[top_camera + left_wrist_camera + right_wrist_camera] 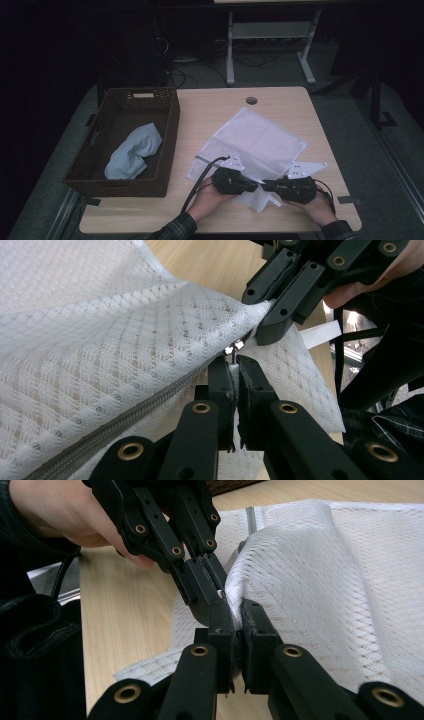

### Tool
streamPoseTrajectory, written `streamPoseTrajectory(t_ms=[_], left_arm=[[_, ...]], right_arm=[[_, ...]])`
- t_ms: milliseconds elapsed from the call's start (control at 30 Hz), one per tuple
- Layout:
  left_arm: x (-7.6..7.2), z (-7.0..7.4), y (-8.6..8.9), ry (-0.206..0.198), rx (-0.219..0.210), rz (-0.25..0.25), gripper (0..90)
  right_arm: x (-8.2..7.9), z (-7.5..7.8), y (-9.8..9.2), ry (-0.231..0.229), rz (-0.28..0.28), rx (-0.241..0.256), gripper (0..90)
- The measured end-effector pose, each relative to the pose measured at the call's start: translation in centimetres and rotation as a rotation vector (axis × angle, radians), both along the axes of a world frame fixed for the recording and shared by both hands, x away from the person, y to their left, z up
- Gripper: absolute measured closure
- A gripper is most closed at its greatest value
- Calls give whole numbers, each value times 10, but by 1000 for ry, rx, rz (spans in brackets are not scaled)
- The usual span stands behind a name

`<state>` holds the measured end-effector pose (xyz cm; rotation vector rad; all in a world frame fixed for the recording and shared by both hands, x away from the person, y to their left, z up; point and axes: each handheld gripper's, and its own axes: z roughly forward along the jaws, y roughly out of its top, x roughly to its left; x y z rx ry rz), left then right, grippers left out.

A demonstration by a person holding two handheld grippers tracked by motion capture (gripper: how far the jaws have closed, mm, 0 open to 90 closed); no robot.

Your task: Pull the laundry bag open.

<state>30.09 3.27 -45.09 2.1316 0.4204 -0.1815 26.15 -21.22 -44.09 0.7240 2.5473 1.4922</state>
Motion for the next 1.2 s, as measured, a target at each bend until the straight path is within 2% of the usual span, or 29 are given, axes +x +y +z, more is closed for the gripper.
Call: streamPoseTrajectory(t_ms=[233,400,867,1200], left_arm=[[-1,1,2,-1,2,-12,866],[0,2,7,12,-23,-16,866],[2,3,13,32,-51,-10,867],[2,3,16,22,-58,-2,867]], right_arm=[[-1,0,0,-3,3,-4,843],[-1,0,-1,-3,-1,2,843],[-2,0,-2,-10,-3,3,844],[-1,-1,-2,-8,-4,7,844]])
